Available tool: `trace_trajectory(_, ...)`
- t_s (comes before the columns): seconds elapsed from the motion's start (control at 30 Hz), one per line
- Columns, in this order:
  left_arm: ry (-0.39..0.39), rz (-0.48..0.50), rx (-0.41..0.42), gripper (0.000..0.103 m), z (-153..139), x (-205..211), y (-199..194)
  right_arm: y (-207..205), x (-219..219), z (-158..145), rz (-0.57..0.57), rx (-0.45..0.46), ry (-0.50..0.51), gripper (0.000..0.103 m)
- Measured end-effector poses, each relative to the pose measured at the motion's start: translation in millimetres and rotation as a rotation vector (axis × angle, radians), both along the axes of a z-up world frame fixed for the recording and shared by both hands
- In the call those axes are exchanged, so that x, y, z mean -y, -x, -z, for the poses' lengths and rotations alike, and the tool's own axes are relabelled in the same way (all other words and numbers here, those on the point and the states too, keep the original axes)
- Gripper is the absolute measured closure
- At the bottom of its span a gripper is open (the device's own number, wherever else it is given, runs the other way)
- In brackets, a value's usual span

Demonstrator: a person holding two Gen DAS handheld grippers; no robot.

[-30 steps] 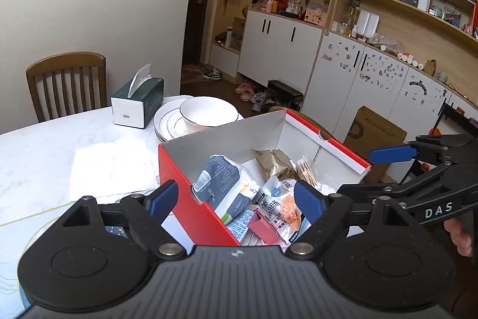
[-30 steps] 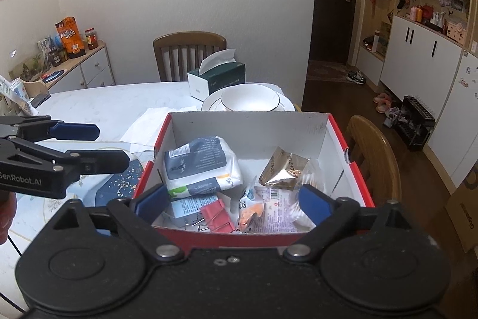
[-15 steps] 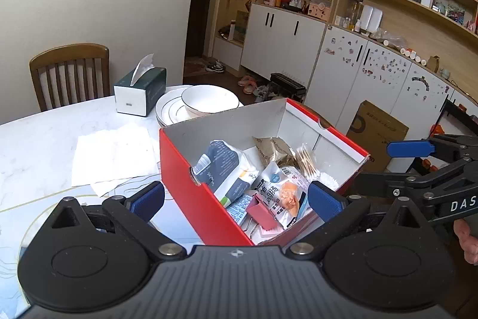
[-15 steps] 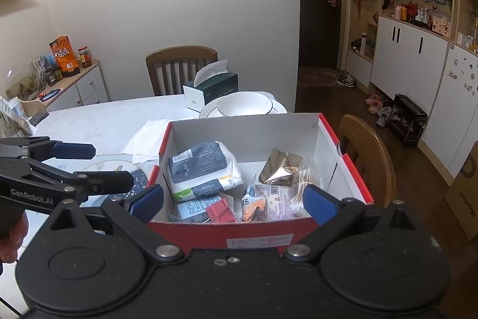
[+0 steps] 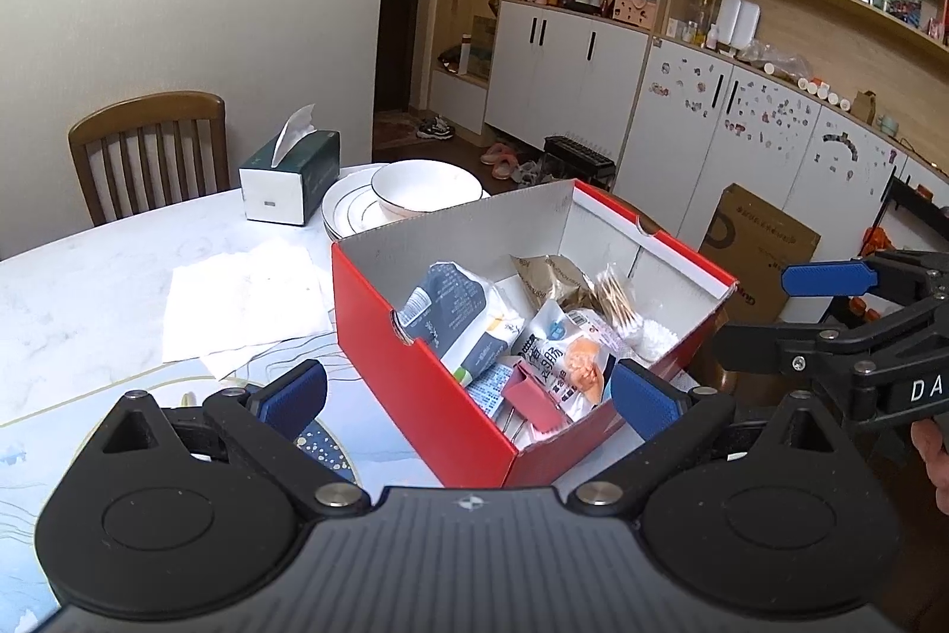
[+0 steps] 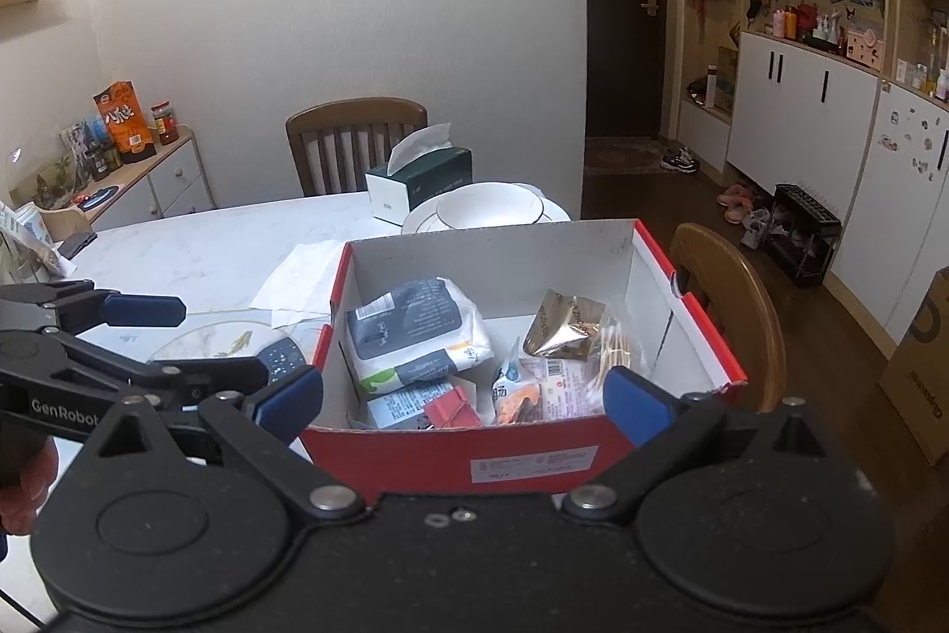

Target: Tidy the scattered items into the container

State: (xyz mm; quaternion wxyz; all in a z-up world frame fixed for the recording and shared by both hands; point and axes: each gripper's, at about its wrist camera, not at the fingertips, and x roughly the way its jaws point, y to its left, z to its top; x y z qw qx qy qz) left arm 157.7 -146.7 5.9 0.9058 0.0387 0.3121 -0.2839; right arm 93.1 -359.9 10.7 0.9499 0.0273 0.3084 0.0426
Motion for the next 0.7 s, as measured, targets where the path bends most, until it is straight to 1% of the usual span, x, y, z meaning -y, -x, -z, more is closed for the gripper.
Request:
trace_trajectory(0.43, -0.005, 0.026, 0.002, 0.001, 1.9, -5.5, 7.8, 4.4, -10.7, 4.1, 0.03, 0.002, 0.003, 0.002)
trace_trajectory(0.7, -0.009, 0.044, 0.012, 0.001, 0.3, -13.0, 9.5, 5.5, -14.8, 2.0, 0.054, 0.009, -0.016, 0.002)
